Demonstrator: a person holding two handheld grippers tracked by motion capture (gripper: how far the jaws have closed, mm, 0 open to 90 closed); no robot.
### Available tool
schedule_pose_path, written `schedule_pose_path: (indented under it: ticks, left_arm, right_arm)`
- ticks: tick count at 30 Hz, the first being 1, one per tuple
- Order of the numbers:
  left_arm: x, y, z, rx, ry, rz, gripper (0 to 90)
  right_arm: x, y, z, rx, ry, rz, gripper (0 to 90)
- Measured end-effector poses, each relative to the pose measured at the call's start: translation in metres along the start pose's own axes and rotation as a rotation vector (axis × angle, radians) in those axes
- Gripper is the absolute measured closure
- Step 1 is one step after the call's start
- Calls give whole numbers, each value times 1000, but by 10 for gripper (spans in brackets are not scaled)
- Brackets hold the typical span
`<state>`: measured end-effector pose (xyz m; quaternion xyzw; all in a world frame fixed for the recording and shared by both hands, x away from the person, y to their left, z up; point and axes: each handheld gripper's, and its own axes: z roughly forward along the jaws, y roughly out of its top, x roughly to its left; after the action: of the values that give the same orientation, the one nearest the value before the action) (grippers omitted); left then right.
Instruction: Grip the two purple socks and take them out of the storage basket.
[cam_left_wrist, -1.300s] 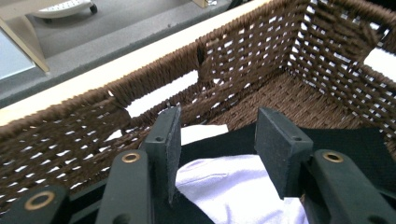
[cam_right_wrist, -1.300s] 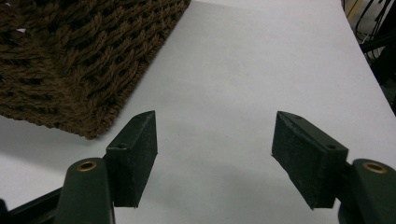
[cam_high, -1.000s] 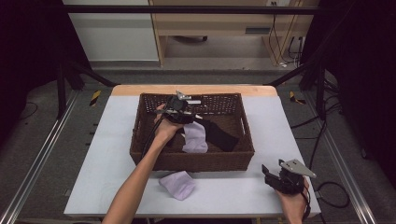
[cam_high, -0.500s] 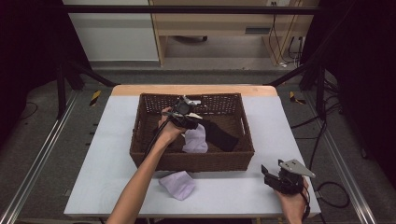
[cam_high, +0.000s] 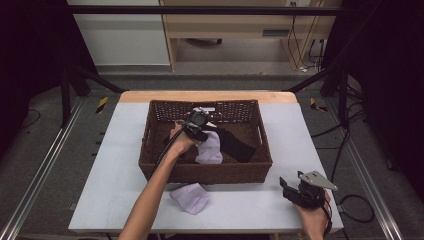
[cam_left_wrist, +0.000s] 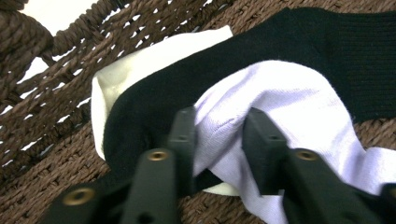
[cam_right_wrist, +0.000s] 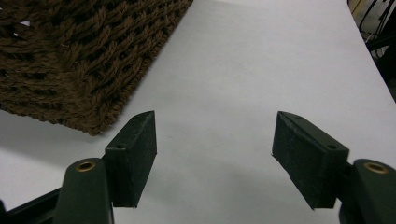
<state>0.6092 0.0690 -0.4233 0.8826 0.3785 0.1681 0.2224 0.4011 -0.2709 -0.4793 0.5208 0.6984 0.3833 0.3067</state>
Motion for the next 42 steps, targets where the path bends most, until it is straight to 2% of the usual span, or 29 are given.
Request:
schedule_pose_path:
  ticks: [2, 4, 8, 11, 16, 23, 25, 32, 42]
  left_arm:
    - [0, 0, 0, 5, -11, -9, 773]
    - [0, -1, -2, 9, -13, -11, 812]
    - [0, -2, -10, -24, -32, -43, 828]
    - [3, -4, -21, -79, -56, -78, 829]
    - [9, -9, -39, -138, -63, -123, 829]
    - [13, -18, -76, -297, -97, -180, 830]
    - [12, -22, -86, -337, -94, -193, 830]
    - [6, -32, -115, -447, -126, -200, 830]
    - [-2, -49, -155, -551, -138, -184, 830]
  right_arm:
    - [0, 0, 0, 0, 0, -2, 308]
    - [0, 0, 0, 0, -1, -2, 308]
    - [0, 0, 0, 0, -2, 0, 308]
    - [0, 0, 0, 1, -2, 1, 308]
    - [-1, 0, 0, 2, -5, 2, 308]
    - [-1, 0, 0, 2, -8, 1, 308]
    - [-2, 0, 0, 1, -9, 4, 308]
    - [-2, -1, -1, 2, -14, 6, 309]
    - [-2, -1, -1, 3, -15, 7, 309]
